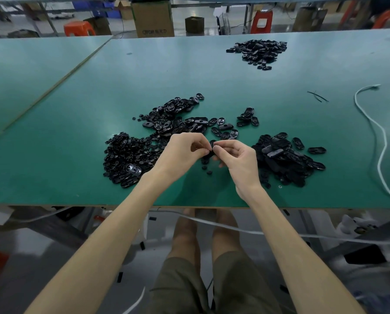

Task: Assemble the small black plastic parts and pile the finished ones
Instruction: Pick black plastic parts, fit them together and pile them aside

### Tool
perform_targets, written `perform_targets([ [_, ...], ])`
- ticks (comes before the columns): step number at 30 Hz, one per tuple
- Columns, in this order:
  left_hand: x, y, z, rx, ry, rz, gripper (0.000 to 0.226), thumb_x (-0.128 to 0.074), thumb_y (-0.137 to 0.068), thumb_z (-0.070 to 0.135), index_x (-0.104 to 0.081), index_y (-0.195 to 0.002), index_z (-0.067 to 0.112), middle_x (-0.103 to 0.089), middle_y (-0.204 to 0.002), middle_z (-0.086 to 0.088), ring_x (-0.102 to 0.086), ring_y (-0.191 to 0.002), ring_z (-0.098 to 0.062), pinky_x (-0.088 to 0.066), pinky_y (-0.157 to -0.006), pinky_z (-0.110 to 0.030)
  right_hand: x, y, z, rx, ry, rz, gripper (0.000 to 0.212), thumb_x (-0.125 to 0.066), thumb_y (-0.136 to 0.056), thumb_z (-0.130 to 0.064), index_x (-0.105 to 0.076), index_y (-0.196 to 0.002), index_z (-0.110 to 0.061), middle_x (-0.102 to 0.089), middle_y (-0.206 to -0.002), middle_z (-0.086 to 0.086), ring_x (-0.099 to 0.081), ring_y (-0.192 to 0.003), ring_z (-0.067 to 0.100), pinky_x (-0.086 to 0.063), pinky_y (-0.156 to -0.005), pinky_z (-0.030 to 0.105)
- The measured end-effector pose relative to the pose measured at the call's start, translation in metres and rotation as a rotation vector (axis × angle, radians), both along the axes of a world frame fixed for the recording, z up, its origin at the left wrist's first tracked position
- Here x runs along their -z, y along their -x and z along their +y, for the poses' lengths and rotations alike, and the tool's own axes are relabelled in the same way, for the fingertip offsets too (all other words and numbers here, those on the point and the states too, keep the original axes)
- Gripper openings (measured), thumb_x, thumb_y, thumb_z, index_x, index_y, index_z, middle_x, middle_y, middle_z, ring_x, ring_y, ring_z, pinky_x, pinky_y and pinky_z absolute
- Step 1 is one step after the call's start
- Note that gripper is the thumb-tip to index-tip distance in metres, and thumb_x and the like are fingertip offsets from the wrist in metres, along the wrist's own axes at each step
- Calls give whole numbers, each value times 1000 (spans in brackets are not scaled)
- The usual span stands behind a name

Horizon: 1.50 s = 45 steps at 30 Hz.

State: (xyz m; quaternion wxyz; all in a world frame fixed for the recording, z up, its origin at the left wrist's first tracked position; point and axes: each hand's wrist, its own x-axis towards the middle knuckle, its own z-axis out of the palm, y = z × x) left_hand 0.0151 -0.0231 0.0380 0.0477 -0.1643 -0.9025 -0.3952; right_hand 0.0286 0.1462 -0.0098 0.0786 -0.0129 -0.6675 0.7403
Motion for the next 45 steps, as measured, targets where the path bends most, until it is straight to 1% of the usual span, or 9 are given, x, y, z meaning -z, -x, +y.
perform_targets([
  [3, 0, 1, 0, 11, 93, 70, 11, -75, -91, 14, -75, -92, 25, -60, -81, 14, -55, -75, 7, -39, -70, -10, 0, 0, 0, 9, 7, -8, 8, -77, -91, -5, -76, -99, -5, -79, -81, 7, -74, -69, 14, -52, -57, 21],
  [7, 6, -2, 1, 31, 149, 206, 4, -73, -93, 16, -75, -95, 19, -61, -93, 10, -59, -80, -9, -52, -76, -34, -1, 0, 1, 18, 11, -17, 7, -76, -92, -6, -75, -98, -4, -79, -80, 8, -74, -68, 15, -52, -54, 22],
  [9, 11, -4, 2, 29, 144, 241, 3, -71, -95, 16, -74, -97, 17, -63, -99, 9, -62, -82, -15, -53, -75, -38, -1, 0, 1, 21, 23, -19, 5, -76, -92, -4, -75, -97, -4, -79, -79, 7, -74, -67, 15, -52, -54, 22],
  [14, 23, -8, 9, -39, -122, 112, 5, -73, -93, 11, -73, -92, 16, -69, -94, 6, -63, -80, -10, -45, -71, -13, -1, 1, 3, 15, 52, -5, 5, -75, -92, -2, -74, -97, -4, -79, -80, 9, -74, -68, 16, -51, -54, 21],
  [18, 26, -11, 15, -84, -183, 81, 6, -72, -93, 7, -72, -90, 13, -70, -91, 3, -65, -77, -11, -49, -70, -18, 0, 1, 4, 9, 44, -1, 6, -76, -91, -2, -74, -96, -4, -79, -80, 8, -74, -67, 16, -52, -54, 21],
  [22, 23, -10, 18, -88, -217, 72, 6, -76, -90, 7, -72, -89, 12, -72, -90, 4, -67, -77, -7, -48, -69, -13, 0, 1, 4, 11, 66, 3, 7, -76, -90, 0, -74, -95, -5, -78, -80, 9, -72, -66, 16, -52, -56, 21],
  [29, 20, -4, 12, -76, -488, -126, 19, -79, -85, -1, -74, -102, 6, -76, -94, -12, -73, -88, -26, -61, -83, -37, -3, -1, 3, -6, 95, 20, 9, -75, -90, 2, -74, -93, -6, -76, -76, 4, -71, -67, 15, -50, -57, 21],
  [36, 25, -4, 12, -88, -702, -274, 20, -77, -86, -3, -77, -103, 7, -79, -89, -6, -72, -81, -15, -58, -80, -26, -3, -1, 4, 11, 70, 29, 10, -77, -89, -3, -76, -92, -13, -76, -80, 0, -69, -73, 13, -51, -62, 21],
  [45, 26, -6, 11, -82, -792, -359, 18, -75, -89, -1, -75, -106, 3, -78, -93, -15, -74, -86, -22, -62, -81, -32, -3, -1, 4, 12, 91, 19, 8, -80, -88, -4, -76, -93, -9, -76, -77, 1, -65, -65, 11, -49, -59, 20],
])
